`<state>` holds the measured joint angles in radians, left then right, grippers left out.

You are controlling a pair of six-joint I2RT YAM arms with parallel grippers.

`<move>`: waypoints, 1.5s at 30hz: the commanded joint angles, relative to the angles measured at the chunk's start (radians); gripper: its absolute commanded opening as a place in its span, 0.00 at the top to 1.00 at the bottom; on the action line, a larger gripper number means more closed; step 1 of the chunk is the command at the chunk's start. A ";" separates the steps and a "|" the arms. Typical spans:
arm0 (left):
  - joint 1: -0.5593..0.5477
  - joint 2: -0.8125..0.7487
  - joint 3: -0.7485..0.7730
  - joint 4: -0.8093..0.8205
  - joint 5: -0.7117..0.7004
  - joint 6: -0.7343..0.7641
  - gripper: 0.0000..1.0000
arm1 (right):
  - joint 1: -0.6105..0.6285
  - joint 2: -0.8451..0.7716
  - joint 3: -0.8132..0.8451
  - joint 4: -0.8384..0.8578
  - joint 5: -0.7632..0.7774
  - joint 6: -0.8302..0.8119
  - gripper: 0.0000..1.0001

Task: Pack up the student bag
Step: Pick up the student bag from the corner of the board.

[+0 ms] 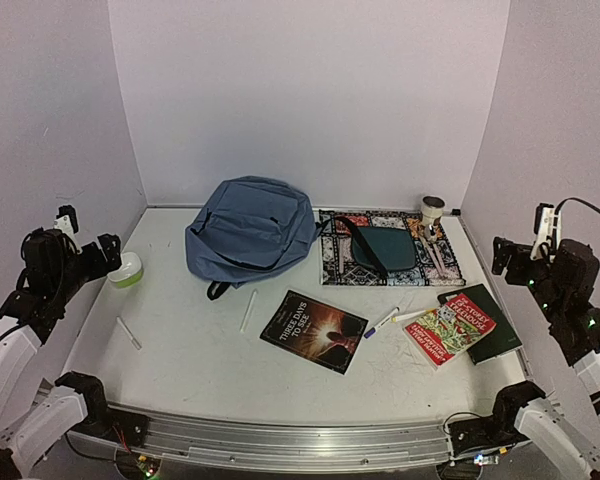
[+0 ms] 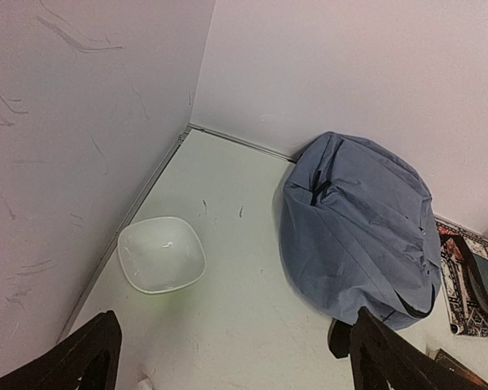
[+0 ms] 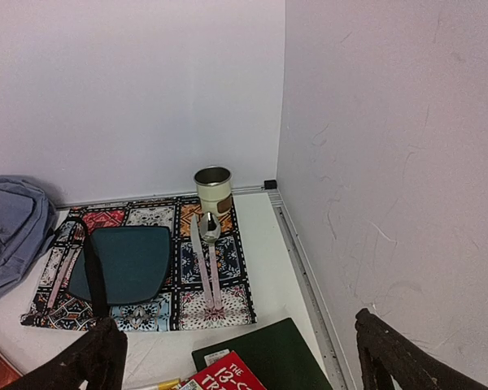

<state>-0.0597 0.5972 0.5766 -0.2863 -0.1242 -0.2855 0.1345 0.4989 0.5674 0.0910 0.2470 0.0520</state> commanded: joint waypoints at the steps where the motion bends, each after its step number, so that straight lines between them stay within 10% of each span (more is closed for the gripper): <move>1: 0.005 0.000 0.037 0.042 0.001 0.007 0.00 | 0.003 0.004 0.028 0.045 0.015 -0.007 0.02; 13: 0.005 0.180 0.133 0.044 0.155 -0.096 0.01 | 0.003 0.024 0.031 0.045 -0.015 -0.011 0.02; 36: -0.103 1.251 0.764 0.047 0.362 -0.414 0.03 | 0.004 0.039 0.039 0.028 -0.013 -0.019 0.02; 45: -0.128 1.474 0.927 0.046 0.396 -0.466 0.22 | 0.003 0.030 0.041 0.018 0.012 -0.026 0.02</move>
<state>-0.1756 2.0126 1.4014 -0.2505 0.2347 -0.7165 0.1345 0.5314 0.5674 0.0864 0.2307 0.0442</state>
